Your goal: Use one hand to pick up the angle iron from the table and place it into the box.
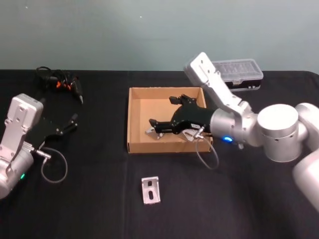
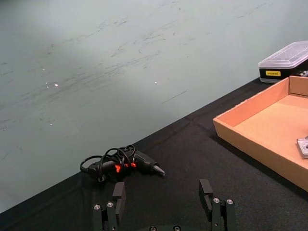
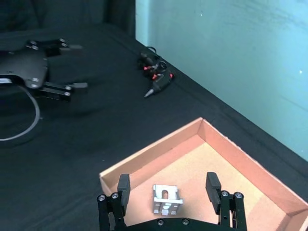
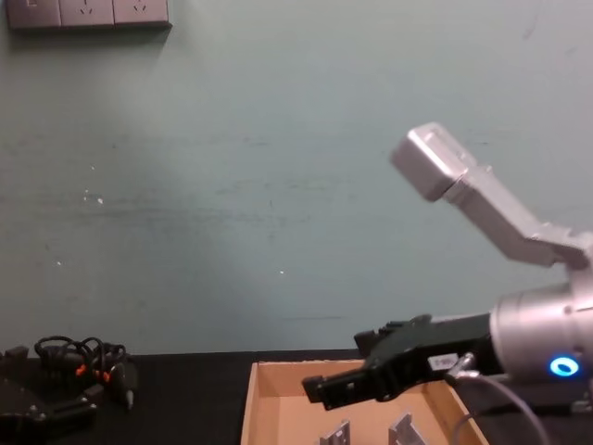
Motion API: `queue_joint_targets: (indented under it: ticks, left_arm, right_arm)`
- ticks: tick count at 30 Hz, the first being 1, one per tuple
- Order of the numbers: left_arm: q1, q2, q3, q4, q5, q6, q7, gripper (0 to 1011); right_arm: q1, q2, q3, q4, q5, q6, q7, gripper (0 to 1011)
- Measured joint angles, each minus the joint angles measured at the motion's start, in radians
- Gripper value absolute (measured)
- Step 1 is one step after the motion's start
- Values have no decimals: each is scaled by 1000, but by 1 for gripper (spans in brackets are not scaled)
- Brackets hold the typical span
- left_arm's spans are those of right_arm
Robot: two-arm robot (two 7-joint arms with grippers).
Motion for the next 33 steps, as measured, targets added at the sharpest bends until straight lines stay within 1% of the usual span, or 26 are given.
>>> queue_joint_targets:
  ticks: [1,2,5,6,7,8,10,12,13,14,15,17,20,21,22,25,28,29,30,33]
  left_arm:
    - [0,0,0,0,0,0,0,1000]
    - [0,0,0,0,0,0,0,1000]
    - [0,0,0,0,0,0,0,1000]
    - [0,0,0,0,0,0,0,1000]
    - [0,0,0,0,0,0,0,1000]
    - [0,0,0,0,0,0,0,1000]
    - [0,0,0,0,0,0,0,1000]
    - [0,0,0,0,0,0,0,1000]
    - [0,0,0,0,0,0,0,1000]
    - [0,0,0,0,0,0,0,1000]
    - [0,0,0,0,0,0,0,1000]
    - [0,0,0,0,0,0,0,1000]
    - [0,0,0,0,0,0,0,1000]
    - [0,0,0,0,0,0,0,1000]
    - [0,0,0,0,0,0,0,1000]
    - [0,0,0,0,0,0,0,1000]
    - [0,0,0,0,0,0,0,1000]
    - [0,0,0,0,0,0,0,1000]
    - [0,0,0,0,0,0,0,1000]
    - [0,0,0,0,0,0,0,1000]
  right_arm:
    - [-3,7,1,-12,2,0,4,1000]
    - [-10,22,2,-39,6,1,12,1000]
    - [-18,47,0,-79,13,4,27,1000]
    - [-22,66,-4,-104,18,6,43,1000]
    - [-23,74,-6,-115,20,7,51,1000]
    - [-26,93,-12,-139,26,9,68,1000]
    - [-28,118,-21,-170,30,11,93,1000]
    - [-30,136,-29,-190,33,12,108,1000]
    - [-31,153,-38,-207,36,14,124,1000]
    - [-31,153,-38,-207,36,14,124,1000]
    - [-31,169,-48,-221,38,16,143,1000]
    - [-29,184,-59,-231,42,17,164,1000]
    - [-20,220,-95,-241,49,18,225,1000]
    - [-20,220,-95,-241,49,18,225,1000]
    - [-15,231,-109,-241,51,18,248,1000]
    - [-8,245,-135,-235,55,18,281,1000]
    - [-2,250,-154,-225,56,17,297,1000]
    - [4,250,-169,-213,56,16,305,1000]
    - [4,250,-169,-213,56,16,305,1000]
    - [13,244,-192,-190,56,15,308,1000]
